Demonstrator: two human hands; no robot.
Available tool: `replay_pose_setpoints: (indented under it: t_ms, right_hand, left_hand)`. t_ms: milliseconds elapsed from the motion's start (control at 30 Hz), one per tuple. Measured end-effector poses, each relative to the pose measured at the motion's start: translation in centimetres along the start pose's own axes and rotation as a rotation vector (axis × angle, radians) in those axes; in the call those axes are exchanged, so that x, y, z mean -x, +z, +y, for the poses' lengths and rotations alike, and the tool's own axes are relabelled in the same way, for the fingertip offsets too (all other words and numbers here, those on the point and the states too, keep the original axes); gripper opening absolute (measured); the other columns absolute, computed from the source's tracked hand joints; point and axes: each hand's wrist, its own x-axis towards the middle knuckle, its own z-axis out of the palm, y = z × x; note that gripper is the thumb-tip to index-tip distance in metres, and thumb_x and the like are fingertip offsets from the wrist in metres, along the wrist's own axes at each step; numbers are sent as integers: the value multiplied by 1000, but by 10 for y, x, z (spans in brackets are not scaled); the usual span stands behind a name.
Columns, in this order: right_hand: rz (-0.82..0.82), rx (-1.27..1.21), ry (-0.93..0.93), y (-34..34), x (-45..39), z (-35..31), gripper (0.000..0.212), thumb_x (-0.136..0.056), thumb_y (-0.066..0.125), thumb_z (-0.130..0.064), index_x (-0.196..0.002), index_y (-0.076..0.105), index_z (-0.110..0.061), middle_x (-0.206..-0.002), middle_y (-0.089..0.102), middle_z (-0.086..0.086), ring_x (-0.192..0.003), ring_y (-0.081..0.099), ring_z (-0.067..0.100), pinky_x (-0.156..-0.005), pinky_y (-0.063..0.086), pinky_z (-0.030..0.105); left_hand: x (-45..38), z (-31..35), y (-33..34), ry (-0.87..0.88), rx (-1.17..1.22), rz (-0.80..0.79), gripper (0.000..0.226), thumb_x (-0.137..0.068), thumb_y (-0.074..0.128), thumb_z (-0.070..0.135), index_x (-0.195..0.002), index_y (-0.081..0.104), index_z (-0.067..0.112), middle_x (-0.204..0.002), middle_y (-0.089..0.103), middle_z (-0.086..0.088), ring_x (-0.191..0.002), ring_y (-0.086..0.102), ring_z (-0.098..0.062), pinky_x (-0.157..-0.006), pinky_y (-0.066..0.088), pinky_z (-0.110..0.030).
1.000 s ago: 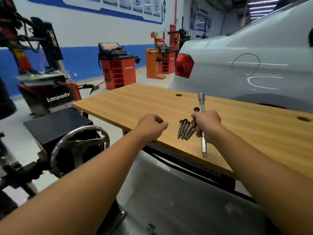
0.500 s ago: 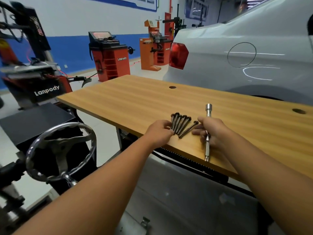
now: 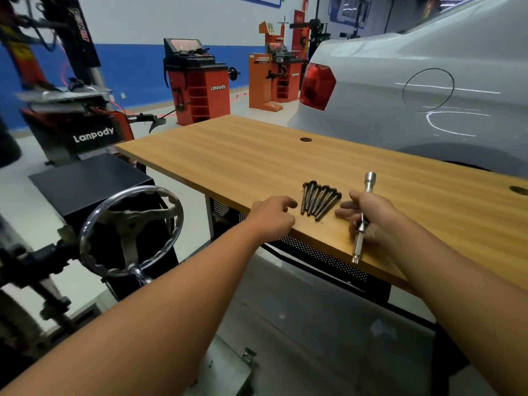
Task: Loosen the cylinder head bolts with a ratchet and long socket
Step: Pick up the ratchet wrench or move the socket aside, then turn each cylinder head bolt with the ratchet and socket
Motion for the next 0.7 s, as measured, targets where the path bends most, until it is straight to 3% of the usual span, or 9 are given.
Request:
replay_pose_setpoints:
  t_ms: [67, 133, 167, 267, 367, 467, 567, 633, 700]
  right_hand:
    - [15, -3, 16, -5, 4, 1, 34, -109, 51, -30, -118, 64, 0, -107, 74, 22, -34, 39, 4, -34, 40, 19]
    - [53, 21, 21, -8, 10, 0, 34, -109, 50, -30, -119, 64, 0, -108, 73, 22, -35, 40, 4, -35, 41, 19]
    - [68, 43, 22, -7, 13, -1, 33, -108, 51, -30, -118, 64, -1, -107, 73, 21, -36, 41, 4, -35, 42, 20]
    - [70, 76, 26, 0, 27, -1, 32, -108, 52, -31, -117, 64, -2, -109, 74, 18, -40, 43, 5, -36, 43, 21]
    - [85, 63, 23, 12, 45, 2, 32, -108, 51, -31, -115, 63, -2, -111, 73, 18, -43, 41, 5, -37, 43, 21]
    - [69, 27, -45, 44, 76, -2, 33, -107, 52, -34, -109, 65, -3, -92, 73, 12, -43, 43, 6, -43, 42, 21]
    - [-156, 10, -137, 116, 126, -7, 45, -108, 48, -43, -106, 62, -1, -82, 66, 13, -43, 46, 10, -47, 45, 24]
    - [-347, 13, -238, 185, 169, -7, 46, -107, 50, -45, -109, 62, -1, -93, 69, 16, -59, 62, 19, -64, 58, 33]
    - [-468, 36, -380, 256, 220, -3, 40, -105, 54, -46, -111, 66, -8, -101, 75, 9, -86, 72, 23, -83, 60, 44]
  left_hand:
    - [5, -3, -8, 6, 49, 30, 50, -101, 52, 9, -148, 54, 27, -151, 54, -7, -115, 61, -19, -96, 57, -37]
    - [8, -4, -16, 2, 110, 90, 49, -101, 52, 6, -146, 57, 26, -149, 53, -8, -82, 58, -6, -67, 51, -20]
    - [11, -4, -20, -10, 136, 119, 48, -101, 51, 5, -144, 58, 25, -146, 54, -9, -77, 57, -6, -63, 50, -21]
    - [24, -7, -30, -62, 133, 115, 45, -102, 50, 6, -144, 58, 22, -134, 56, -10, -77, 60, -15, -67, 55, -32]
    - [42, -17, -42, -80, 40, 40, 44, -104, 52, 16, -148, 54, 21, -133, 57, -7, -81, 62, -16, -65, 57, -31]
    - [64, -26, -66, -45, 77, 90, 41, -104, 60, 35, -141, 60, 15, -133, 64, -6, -102, 66, -22, -87, 61, -39]
    - [95, -26, -103, -58, 215, 131, 52, -104, 52, 58, -125, 68, 13, -117, 72, -8, -113, 67, -28, -104, 55, -51]
    - [121, -27, -134, -78, 325, 149, 61, -105, 39, 67, -128, 65, 17, -113, 73, -8, -107, 70, -27, -100, 56, -50]
    - [151, -37, -170, -53, 422, 275, 52, -108, 34, 62, -130, 56, 20, -114, 72, -9, -98, 71, -27, -89, 59, -48]
